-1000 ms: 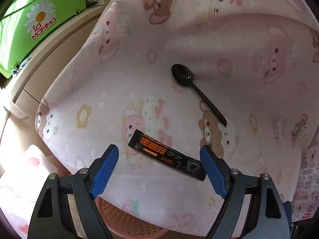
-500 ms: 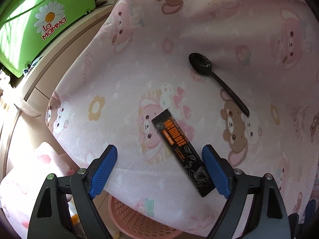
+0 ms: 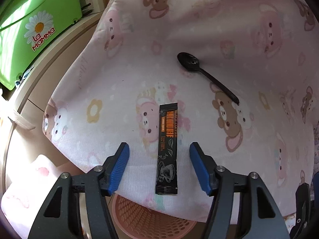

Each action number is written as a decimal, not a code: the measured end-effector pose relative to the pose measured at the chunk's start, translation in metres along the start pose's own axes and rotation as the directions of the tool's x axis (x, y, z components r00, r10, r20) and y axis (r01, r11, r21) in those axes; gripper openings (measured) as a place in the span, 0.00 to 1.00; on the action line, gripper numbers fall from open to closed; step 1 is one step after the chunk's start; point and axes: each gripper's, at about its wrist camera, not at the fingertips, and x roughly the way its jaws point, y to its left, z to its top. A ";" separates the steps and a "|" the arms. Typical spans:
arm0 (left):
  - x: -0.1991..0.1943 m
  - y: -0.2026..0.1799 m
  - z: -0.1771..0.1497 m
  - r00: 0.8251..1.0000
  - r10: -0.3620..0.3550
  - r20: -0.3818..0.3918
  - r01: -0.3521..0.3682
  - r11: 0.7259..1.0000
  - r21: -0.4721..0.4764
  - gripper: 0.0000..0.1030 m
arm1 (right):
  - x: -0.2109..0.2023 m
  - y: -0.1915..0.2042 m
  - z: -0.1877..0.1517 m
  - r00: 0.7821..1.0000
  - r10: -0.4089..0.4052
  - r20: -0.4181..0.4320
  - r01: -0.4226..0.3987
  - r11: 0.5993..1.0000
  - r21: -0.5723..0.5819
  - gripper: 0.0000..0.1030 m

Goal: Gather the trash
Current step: 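Grasp the black-orange coffee stick wrapper with the left gripper, then grasp the black plastic spoon by its handle with the right gripper while the left gripper holds the wrapper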

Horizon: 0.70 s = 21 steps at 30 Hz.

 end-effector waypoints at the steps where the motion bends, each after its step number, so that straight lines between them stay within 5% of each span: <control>1: -0.003 0.002 -0.002 1.000 -0.016 0.010 0.016 1.000 -0.010 0.35 | 0.000 0.000 0.000 1.000 0.000 0.001 0.000 1.000 0.001 0.58; 3: -0.007 0.005 -0.006 0.999 -0.029 0.024 0.029 1.000 -0.008 0.16 | -0.001 -0.001 0.000 1.000 0.004 0.003 -0.004 1.000 0.004 0.58; 7: -0.014 0.011 -0.011 0.997 -0.067 0.048 0.066 0.997 0.029 0.14 | -0.001 -0.003 0.001 1.000 0.009 0.004 -0.009 1.000 0.009 0.58; 14: -0.051 0.031 -0.004 0.972 -0.127 0.197 0.116 0.991 0.066 0.15 | -0.004 -0.002 0.005 0.997 0.071 -0.011 -0.071 0.997 -0.007 0.58; 21: -0.058 0.058 0.008 0.946 -0.092 0.311 0.066 0.993 0.094 0.15 | 0.013 0.005 0.043 0.968 0.243 -0.064 -0.245 0.969 -0.032 0.59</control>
